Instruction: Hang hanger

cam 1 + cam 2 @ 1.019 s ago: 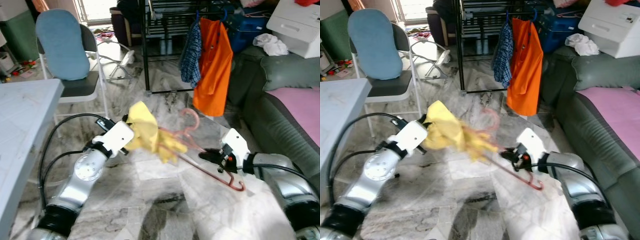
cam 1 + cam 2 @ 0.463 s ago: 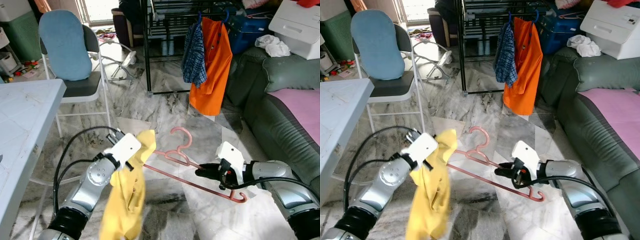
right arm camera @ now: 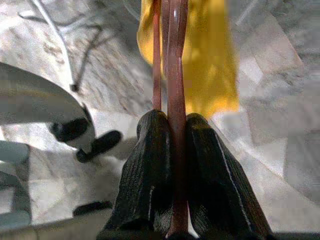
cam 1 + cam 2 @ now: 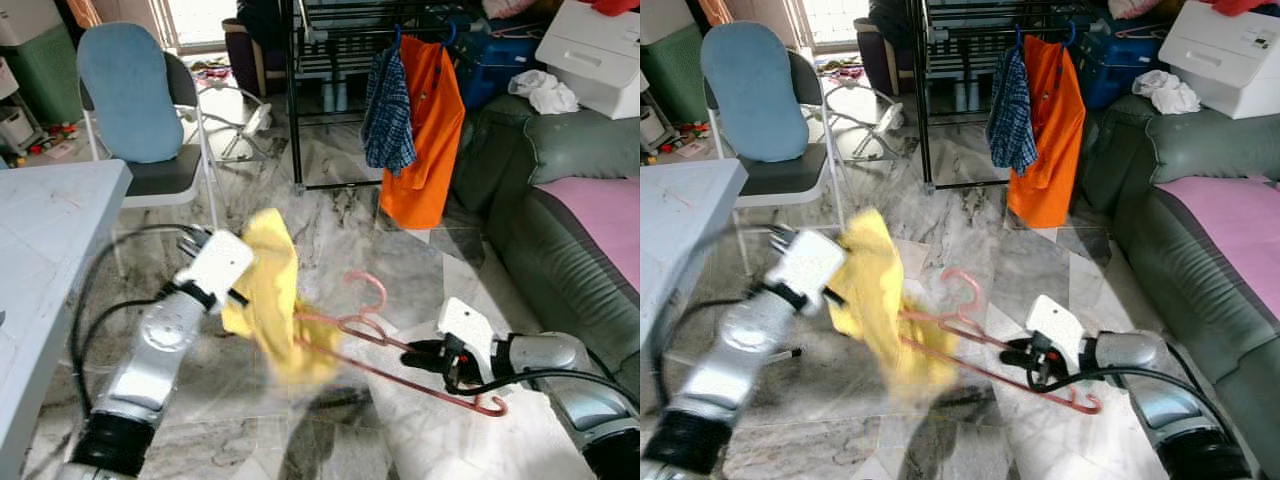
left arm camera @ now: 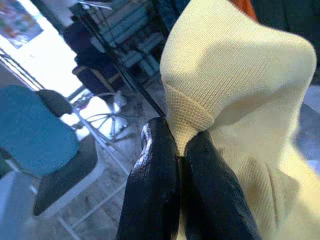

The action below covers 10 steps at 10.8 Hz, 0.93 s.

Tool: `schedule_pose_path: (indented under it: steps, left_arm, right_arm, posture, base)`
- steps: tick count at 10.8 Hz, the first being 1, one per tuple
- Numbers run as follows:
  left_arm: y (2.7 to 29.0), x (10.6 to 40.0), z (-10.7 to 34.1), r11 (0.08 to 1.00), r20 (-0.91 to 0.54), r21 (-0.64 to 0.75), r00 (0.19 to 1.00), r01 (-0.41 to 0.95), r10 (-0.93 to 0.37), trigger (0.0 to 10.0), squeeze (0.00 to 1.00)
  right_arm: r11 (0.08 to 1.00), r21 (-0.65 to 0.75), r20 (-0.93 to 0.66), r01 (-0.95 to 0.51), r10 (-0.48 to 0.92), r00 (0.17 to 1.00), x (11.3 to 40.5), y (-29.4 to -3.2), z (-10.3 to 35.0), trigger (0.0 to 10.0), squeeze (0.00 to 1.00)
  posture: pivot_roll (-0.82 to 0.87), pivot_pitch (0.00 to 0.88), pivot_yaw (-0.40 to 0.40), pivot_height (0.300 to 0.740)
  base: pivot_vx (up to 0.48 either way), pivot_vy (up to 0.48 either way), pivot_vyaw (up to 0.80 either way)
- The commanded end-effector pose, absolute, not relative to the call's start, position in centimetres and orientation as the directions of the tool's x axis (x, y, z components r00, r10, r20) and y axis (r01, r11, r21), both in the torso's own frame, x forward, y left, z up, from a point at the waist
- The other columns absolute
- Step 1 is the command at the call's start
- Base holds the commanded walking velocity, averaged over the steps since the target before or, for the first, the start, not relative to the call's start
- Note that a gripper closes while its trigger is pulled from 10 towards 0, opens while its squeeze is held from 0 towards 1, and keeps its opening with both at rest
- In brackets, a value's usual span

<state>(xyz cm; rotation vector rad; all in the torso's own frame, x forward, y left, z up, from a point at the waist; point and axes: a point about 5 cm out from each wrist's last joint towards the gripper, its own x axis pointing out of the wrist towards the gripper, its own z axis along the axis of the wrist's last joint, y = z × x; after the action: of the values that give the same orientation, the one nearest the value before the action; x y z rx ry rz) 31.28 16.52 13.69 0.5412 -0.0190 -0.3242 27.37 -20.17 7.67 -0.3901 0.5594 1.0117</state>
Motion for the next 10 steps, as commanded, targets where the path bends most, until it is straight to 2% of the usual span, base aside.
schedule_pose_path:
  steps: [1,2,4,6,8,10]
  left_arm:
    - [17.1,31.1,14.0,0.811,-0.060,0.513,0.954,0.281,-0.293,10.0,0.00]
    - [17.5,30.9,13.6,0.810,-0.073,0.518,0.957,0.276,-0.280,10.0,0.00]
    - [17.5,30.9,13.5,0.810,-0.070,0.519,0.959,0.271,-0.276,10.0,0.00]
    - [17.3,31.0,14.2,0.818,-0.051,0.511,0.959,0.265,-0.279,10.0,0.00]
    - [16.7,31.0,14.8,0.819,-0.005,0.512,0.954,0.261,-0.301,10.0,0.00]
    - [15.6,31.4,15.2,0.807,0.027,0.530,0.946,0.261,-0.324,10.0,0.00]
  right_arm:
    - [0.514,-0.110,-0.591,-0.851,0.654,0.472,28.3,-20.5,8.3,10.0,0.00]
    - [0.518,-0.126,-0.583,-0.846,0.652,0.486,28.6,-20.6,8.6,10.0,0.00]
    - [0.626,-0.276,-0.550,-0.729,0.519,0.654,30.8,-22.1,9.7,10.0,0.00]
    - [0.672,-0.332,-0.528,-0.662,0.449,0.721,31.7,-22.5,9.9,10.0,0.00]
    - [0.648,-0.301,-0.509,-0.699,0.510,0.693,31.7,-21.4,9.5,10.0,0.00]
    - [0.579,-0.221,-0.491,-0.785,0.629,0.603,30.8,-20.0,9.4,10.0,0.00]
  posture:
    - [-0.07,0.000,0.032,0.740]
    - [-0.06,0.000,0.032,0.740]
    - [-0.06,0.000,0.031,0.740]
    - [-0.06,0.000,0.033,0.740]
    - [-0.06,0.000,0.032,0.740]
    - [-0.06,0.000,0.032,0.740]
  base:
    - [0.000,0.000,0.00]
    - [0.000,0.000,0.00]
    - [0.000,0.000,0.00]
    - [0.000,0.000,0.00]
    - [0.000,0.000,0.00]
    - [0.000,0.000,0.00]
